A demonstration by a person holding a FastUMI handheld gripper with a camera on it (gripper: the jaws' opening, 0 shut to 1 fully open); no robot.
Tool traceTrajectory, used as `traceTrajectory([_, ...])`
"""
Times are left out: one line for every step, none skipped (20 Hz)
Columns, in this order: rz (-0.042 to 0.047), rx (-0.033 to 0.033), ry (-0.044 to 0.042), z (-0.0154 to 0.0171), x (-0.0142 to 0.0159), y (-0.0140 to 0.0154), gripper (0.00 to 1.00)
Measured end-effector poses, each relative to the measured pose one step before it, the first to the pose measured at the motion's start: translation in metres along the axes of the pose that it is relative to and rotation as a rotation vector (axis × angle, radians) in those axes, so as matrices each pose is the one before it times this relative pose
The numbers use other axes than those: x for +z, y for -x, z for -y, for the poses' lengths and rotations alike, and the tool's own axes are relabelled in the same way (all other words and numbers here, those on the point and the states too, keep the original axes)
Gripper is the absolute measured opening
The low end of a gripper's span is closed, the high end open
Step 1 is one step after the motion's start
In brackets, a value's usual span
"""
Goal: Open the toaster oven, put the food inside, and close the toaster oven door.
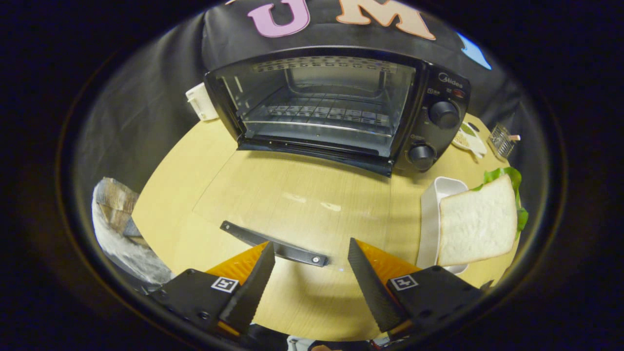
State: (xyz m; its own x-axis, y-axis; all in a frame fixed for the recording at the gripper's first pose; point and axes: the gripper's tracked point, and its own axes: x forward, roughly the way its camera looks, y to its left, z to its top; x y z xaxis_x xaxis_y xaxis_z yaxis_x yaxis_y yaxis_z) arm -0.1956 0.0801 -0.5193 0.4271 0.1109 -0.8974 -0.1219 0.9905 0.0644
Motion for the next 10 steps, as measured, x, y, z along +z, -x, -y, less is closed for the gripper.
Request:
traceTrajectory([0.00176, -0.00574, 0.02034, 0.00001, -0.00141, -0.00078, 0.97])
traceTrajectory([0.00466, -0.00739, 0.02062, 0.00070, -0.00099, -0.00105, 0.97])
traceTrajectory([0.00664, -0.01001, 0.02107, 0.00003, 0.00000, -0.00059, 0.97])
traceTrajectory([0.00780, -0.00992, 0.02161, 0.00046, -0.00048, -0.00103, 0.97])
traceTrajectory([0.00445, -0.00867, 0.02207, 0.00043, -0.00038, -0.00098, 0.97])
traceTrajectory([0.00610, -0.00737, 0.01990, 0.00048, -0.00033, -0.00042, 0.97])
traceTrajectory([0.00618, -0.00633, 0.01915, -0.00009, 0.00010, -0.00028, 0.97])
traceTrajectory([0.00865, -0.00295, 0.01428, 0.00014, -0.00024, -0.00158, 0.97])
traceTrajectory([0.00450, -0.00171, 0.00798, 0.00025, -0.00008, 0.00002, 0.97])
traceTrajectory([0.00577, 0.00099, 0.00589, -0.00023, -0.00023, 0.00113, 0.98])
